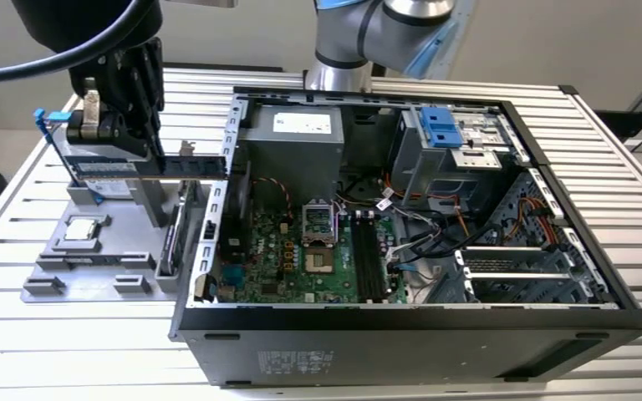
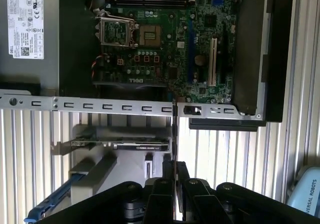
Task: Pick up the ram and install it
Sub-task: 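Pick up the ram and move it above insertion slot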
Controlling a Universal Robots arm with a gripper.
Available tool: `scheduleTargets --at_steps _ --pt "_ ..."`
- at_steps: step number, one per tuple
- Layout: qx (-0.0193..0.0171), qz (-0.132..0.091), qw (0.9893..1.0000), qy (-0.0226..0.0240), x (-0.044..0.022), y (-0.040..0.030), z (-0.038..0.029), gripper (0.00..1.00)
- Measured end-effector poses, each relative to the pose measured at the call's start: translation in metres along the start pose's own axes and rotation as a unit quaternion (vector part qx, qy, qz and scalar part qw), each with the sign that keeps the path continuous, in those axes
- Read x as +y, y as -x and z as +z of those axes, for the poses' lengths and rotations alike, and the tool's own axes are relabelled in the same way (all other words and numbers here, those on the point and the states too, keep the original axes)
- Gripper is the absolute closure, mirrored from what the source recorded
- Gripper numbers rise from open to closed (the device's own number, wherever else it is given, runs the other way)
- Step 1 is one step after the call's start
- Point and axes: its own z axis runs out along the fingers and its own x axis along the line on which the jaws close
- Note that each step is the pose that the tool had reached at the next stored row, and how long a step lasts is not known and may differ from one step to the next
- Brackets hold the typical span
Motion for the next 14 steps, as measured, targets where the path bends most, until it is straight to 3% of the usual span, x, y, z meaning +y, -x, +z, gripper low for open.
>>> scheduleTargets --at_steps 14 --pt "0.0000 0.000 1.0000 0.0000 0.0136 0.0002 -0.0002 1.00"
